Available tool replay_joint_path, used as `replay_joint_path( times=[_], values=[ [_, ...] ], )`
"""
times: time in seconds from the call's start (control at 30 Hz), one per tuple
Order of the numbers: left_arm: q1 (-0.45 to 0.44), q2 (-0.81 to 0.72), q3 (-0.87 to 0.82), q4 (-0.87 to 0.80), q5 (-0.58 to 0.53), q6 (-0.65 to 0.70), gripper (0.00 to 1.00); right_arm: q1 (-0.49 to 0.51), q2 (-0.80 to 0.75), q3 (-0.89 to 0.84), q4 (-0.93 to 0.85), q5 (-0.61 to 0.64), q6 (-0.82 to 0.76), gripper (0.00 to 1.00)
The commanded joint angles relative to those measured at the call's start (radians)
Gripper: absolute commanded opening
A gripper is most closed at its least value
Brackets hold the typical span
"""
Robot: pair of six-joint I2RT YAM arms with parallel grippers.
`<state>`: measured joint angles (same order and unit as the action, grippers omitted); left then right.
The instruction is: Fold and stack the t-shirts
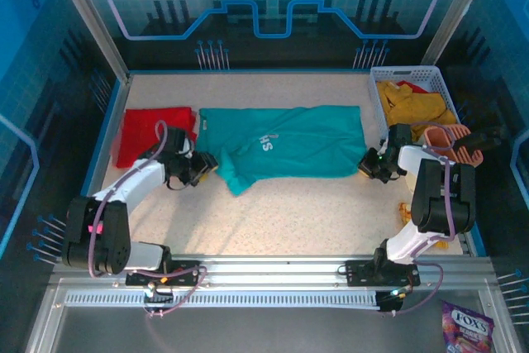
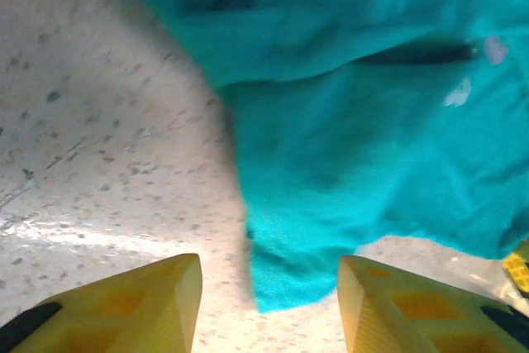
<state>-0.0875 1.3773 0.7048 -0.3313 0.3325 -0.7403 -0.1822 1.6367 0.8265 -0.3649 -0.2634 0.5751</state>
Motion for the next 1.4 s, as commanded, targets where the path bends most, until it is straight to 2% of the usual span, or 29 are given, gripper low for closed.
replay_joint_path(
  times=[0.0, 0.17, 0.37, 0.5, 0.87, 1.0, 1.13, 1.37],
  values=[
    [0.012, 0.043, -0.068, 0.256, 0.028, -0.084, 0.47, 0.013, 0.014, 0.021, -0.006, -0.018, -0.015, 0.00],
    [0.015, 0.133, -0.100, 0.464, 0.040, -0.132, 0.41, 0.013, 0.008, 0.018, -0.009, -0.020, -0.020, 0.00],
    [0.018, 0.162, -0.122, 0.590, 0.016, -0.146, 0.41, 0.013, 0.012, 0.020, -0.008, -0.024, -0.021, 0.00],
    [0.023, 0.199, -0.123, 0.620, 0.026, -0.156, 0.38, 0.012, 0.020, 0.023, -0.007, -0.028, -0.021, 0.00],
    [0.025, 0.219, -0.143, 0.658, 0.028, -0.176, 0.18, 0.010, 0.017, 0.023, -0.008, -0.028, -0.020, 0.00],
    [0.025, 0.195, -0.123, 0.583, 0.006, -0.160, 0.03, 0.010, 0.008, 0.020, -0.012, -0.024, -0.014, 0.00],
    [0.026, 0.087, -0.105, 0.408, -0.030, -0.127, 0.00, 0.011, -0.015, 0.010, -0.029, -0.016, 0.005, 0.00],
    [0.019, -0.272, -0.091, -0.075, -0.116, -0.114, 0.00, 0.019, -0.134, -0.029, -0.079, 0.016, 0.021, 0.00]
  ],
)
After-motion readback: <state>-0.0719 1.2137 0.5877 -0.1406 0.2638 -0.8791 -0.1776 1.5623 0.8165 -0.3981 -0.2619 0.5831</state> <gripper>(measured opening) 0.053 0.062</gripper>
